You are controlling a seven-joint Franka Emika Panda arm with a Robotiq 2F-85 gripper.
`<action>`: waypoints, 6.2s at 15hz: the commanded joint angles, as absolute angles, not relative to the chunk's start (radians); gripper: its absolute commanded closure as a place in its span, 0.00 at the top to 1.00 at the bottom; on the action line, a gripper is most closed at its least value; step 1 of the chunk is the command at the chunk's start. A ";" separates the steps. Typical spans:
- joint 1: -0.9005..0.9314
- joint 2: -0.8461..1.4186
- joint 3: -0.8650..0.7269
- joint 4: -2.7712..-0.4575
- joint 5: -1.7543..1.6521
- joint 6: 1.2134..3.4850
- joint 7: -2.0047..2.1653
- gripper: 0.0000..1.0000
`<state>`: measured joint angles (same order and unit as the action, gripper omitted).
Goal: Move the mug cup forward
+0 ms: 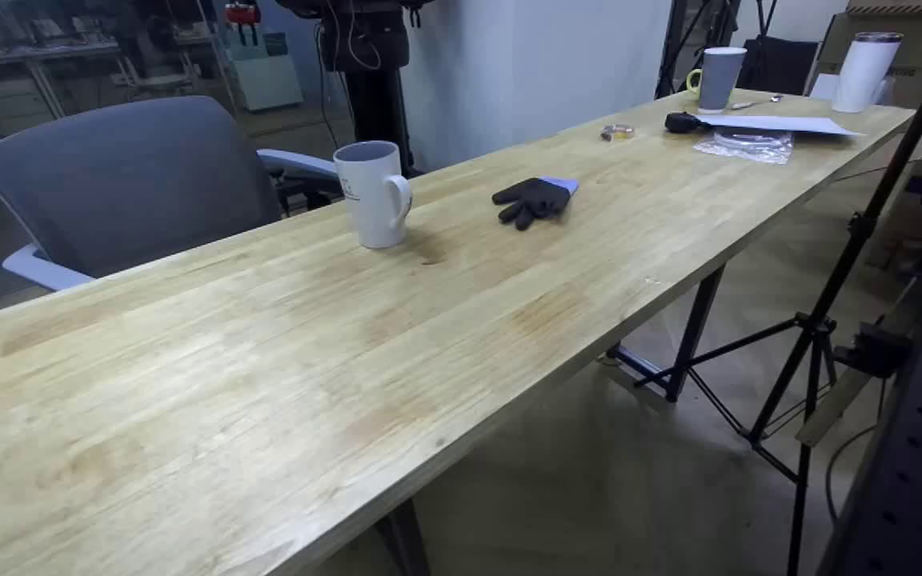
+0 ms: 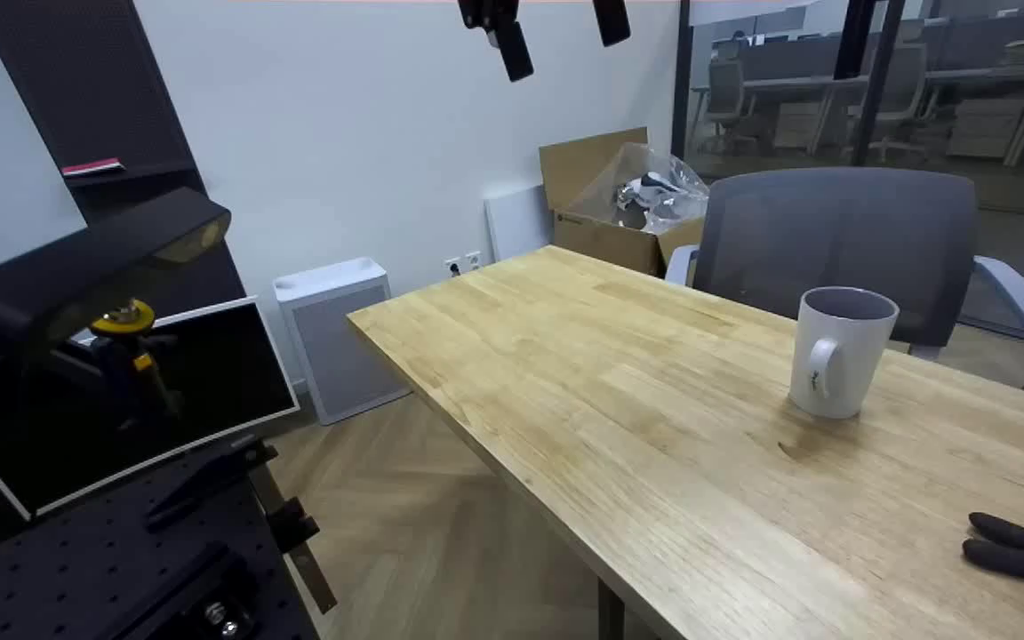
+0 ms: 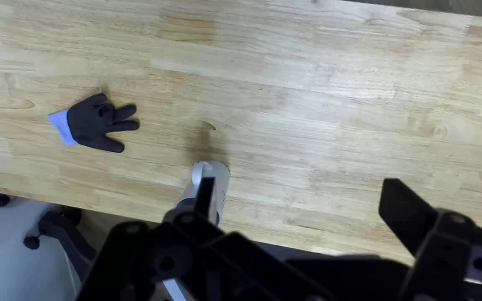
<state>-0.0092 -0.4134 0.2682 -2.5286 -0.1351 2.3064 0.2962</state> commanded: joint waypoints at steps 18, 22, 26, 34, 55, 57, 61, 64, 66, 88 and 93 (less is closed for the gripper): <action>0.031 -0.326 0.207 -2.477 -0.118 2.329 0.235 1.00; 0.011 -0.167 0.148 -2.345 -0.101 2.338 0.204 1.00; 0.013 0.010 0.100 -2.157 -0.083 2.313 0.189 1.00; 0.042 0.318 0.070 -1.709 -0.059 2.169 0.172 1.00; -0.025 0.706 -0.012 -1.291 0.009 2.023 0.068 1.00; -0.025 0.706 -0.012 -1.286 0.009 2.020 0.068 1.00; -0.016 0.724 -0.020 -1.307 0.003 2.023 0.092 1.00; -0.008 0.751 -0.026 -1.320 -0.001 2.023 0.108 1.00; -0.003 0.772 -0.029 -1.323 -0.003 2.022 0.117 1.00; 0.019 0.838 -0.065 -1.416 -0.019 2.186 0.162 1.00; 0.035 0.840 -0.070 -1.460 -0.039 2.258 0.161 1.00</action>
<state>0.0134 0.8472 -0.0550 -1.4336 -0.0205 2.2265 0.1297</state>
